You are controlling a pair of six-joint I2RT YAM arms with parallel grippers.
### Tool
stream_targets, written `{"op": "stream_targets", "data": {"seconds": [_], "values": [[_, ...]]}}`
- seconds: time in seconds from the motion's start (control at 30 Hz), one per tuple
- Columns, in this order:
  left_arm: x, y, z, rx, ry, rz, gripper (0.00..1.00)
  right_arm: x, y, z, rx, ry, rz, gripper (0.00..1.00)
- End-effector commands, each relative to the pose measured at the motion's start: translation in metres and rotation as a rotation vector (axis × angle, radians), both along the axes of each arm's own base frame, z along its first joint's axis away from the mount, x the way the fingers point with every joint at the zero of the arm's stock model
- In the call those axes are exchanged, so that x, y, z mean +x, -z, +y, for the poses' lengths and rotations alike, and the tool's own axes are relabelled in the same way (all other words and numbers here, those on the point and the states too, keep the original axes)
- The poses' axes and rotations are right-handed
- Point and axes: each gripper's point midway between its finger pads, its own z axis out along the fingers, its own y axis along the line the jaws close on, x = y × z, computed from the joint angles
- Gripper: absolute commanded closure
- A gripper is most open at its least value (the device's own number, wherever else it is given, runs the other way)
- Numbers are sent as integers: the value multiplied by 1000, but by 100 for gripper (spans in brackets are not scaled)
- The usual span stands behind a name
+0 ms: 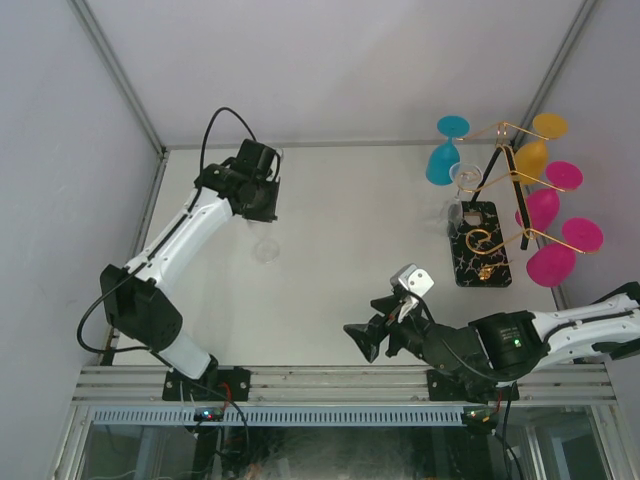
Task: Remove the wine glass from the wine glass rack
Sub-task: Place the wine glass at the center of the board.
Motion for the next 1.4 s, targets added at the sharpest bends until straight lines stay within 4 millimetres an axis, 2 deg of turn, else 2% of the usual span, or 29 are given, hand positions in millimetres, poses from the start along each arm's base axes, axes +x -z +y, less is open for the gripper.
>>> {"op": "stream_targets", "data": {"seconds": [0.0,0.17,0.37,0.5,0.57,0.83,0.93,1.07,1.23,1.37], "values": [[13,-7,-3,-25,-9,-36,100,4,-22,-5,82,33,35,28],[10,-4,-1,-17,-17,-9,96,4,-16,-8,71,44,56,28],[7,-8,0,-23,2,-9,80,3,-11,-7,53,37,65,28],[8,-14,3,-21,-1,-16,75,3,-11,-6,56,32,71,28],[9,-18,4,-21,-7,-28,69,3,-10,-6,55,33,75,28],[11,-30,8,-6,-2,-54,68,2,-9,-5,54,25,84,28],[10,-32,11,10,3,-45,65,2,-9,-6,51,24,85,28],[8,-42,11,1,11,-65,62,2,-9,-7,45,20,87,28],[4,-55,9,-37,29,-115,55,3,-10,-10,36,27,90,28],[-6,-80,12,-85,18,-188,53,3,-15,-15,-18,-4,61,28]]}}
